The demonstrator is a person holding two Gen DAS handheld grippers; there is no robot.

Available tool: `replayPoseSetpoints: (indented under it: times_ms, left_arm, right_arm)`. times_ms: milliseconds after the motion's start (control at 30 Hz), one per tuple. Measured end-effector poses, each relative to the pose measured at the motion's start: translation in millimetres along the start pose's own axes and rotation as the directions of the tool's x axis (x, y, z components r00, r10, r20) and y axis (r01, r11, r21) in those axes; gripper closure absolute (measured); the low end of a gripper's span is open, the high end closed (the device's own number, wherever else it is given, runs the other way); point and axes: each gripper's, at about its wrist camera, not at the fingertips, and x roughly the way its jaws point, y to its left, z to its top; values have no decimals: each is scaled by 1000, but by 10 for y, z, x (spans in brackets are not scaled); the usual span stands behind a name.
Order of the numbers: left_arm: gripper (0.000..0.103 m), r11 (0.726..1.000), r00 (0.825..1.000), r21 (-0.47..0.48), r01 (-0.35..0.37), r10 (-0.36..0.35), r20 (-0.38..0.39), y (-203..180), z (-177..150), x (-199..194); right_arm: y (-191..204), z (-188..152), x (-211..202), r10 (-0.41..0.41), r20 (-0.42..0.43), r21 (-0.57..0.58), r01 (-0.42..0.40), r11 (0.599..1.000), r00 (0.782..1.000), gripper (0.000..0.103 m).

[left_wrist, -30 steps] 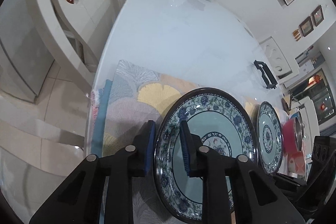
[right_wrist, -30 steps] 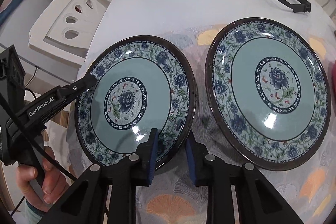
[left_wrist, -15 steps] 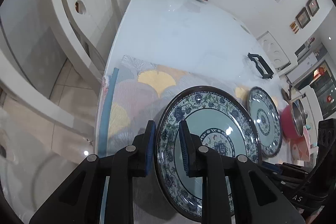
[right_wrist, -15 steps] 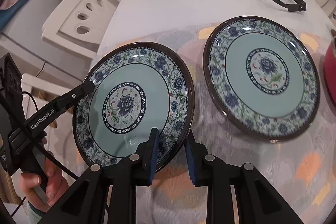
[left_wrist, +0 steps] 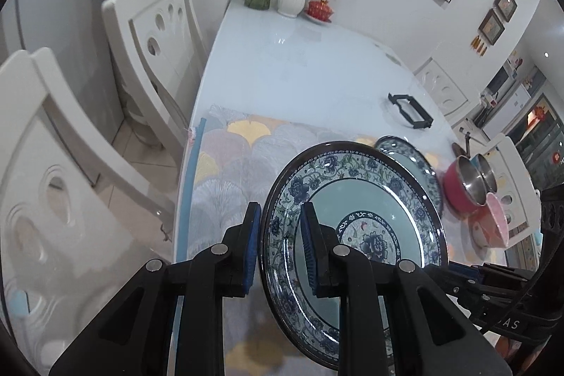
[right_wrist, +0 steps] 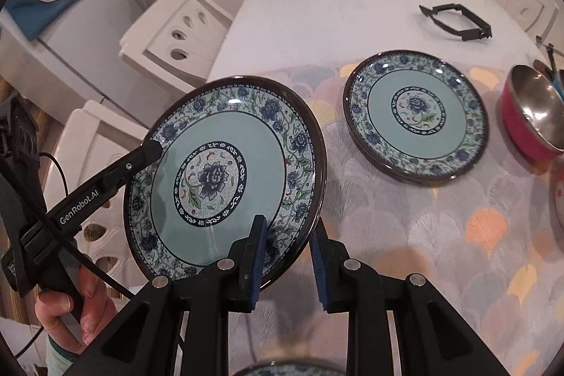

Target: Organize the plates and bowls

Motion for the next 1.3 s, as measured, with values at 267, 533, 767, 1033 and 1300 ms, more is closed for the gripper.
replayPoseSetpoints:
  times_ms: [267,533,767,1033,1300]
  left_arm:
    - [84,1000,999,-17,5,-4,54,-160,-252,-449]
    - [84,1000,998,-23,-8,9,70,-379,-605,-772]
    - [83,999,998,-29,-16,18,59,-575,-960,-938]
    - [83,999,1000,-31,-15,16,25,-807,-1477,-1085]
    - [84,998,999,-58,-8,6,-34,-872,-1932,-1090]
  right_arm:
    - [126,-306,-444,1,54,-41,1,999,999,80]
    - [54,-712,-767,16,64,-54,-13,998,998,80]
    - [-56,-1087,-1006,14,64,-61,-10,998,998,80]
    - [-243,-1568,-1182,-3,35,-42,5,999,999,79]
    - [-401,-2021,-1157,-26,-36,-27,25,999,999,79]
